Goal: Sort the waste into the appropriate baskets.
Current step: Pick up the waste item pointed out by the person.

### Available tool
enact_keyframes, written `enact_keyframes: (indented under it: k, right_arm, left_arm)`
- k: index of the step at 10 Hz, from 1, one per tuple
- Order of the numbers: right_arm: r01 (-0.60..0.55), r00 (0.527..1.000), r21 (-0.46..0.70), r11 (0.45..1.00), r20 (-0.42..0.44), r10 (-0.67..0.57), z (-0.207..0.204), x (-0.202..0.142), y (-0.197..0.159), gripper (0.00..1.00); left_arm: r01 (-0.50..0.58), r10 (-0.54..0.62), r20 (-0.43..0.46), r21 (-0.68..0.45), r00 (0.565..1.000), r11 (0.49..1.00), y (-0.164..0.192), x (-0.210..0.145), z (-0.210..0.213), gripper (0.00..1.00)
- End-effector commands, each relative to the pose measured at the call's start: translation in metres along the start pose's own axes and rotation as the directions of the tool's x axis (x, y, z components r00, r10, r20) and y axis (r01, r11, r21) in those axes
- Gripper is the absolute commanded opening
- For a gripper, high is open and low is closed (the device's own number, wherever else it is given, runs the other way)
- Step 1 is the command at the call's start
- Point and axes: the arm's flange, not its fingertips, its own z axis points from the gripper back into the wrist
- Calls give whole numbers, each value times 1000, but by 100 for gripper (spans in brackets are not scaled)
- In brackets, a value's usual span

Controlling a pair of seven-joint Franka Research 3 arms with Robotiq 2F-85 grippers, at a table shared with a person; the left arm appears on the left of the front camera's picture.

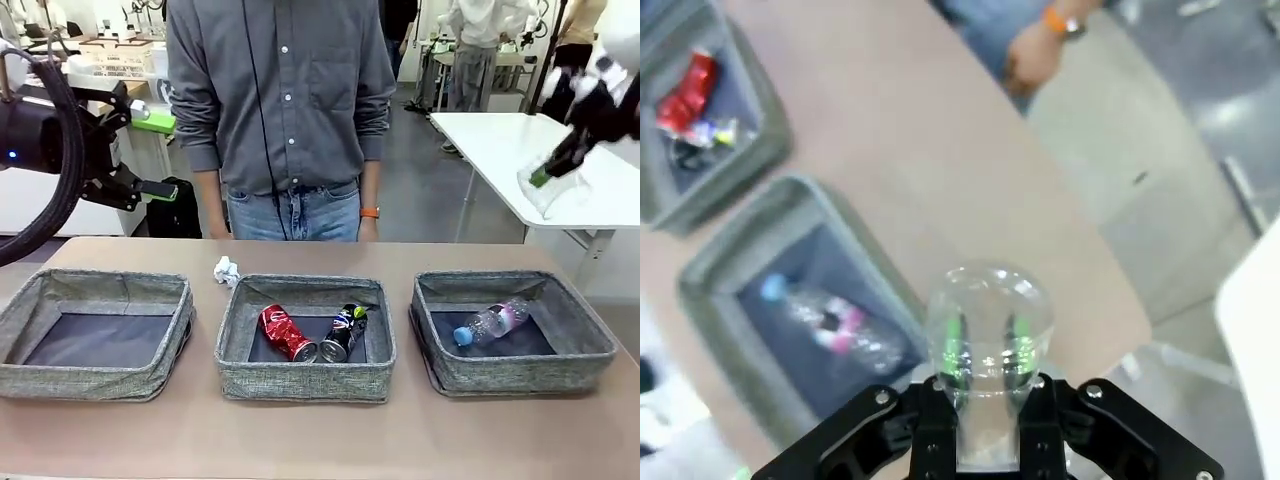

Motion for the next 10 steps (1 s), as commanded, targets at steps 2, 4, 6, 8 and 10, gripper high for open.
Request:
enact_keyframes:
  k: [2, 4, 6, 8, 10]
  right_arm:
    - [80, 989, 209, 975, -140, -51, 39, 80, 5, 20]
    - [168, 980, 162, 972, -138, -146, 42, 133, 63, 20]
    - [122, 992, 33, 992, -14, -122, 27, 190, 135, 20]
    - [-186, 982, 172, 967, 9, 187, 10, 225, 200, 20]
    - [55, 998, 128, 990, -14, -53, 37, 211, 147, 20]
  left_arm:
    - [-8, 8, 2, -3, 1000, 1000, -2, 0, 0, 100]
    - [-8, 8, 2, -3, 1000, 1000, -2, 0, 0, 100]
    - [-8, 8, 2, -3, 1000, 1000, -2, 0, 0, 100]
    - [-8, 8, 2, -3, 1000, 1000, -2, 0, 0, 100]
    - [-8, 8, 2, -3, 1000, 1000, -2, 0, 0, 100]
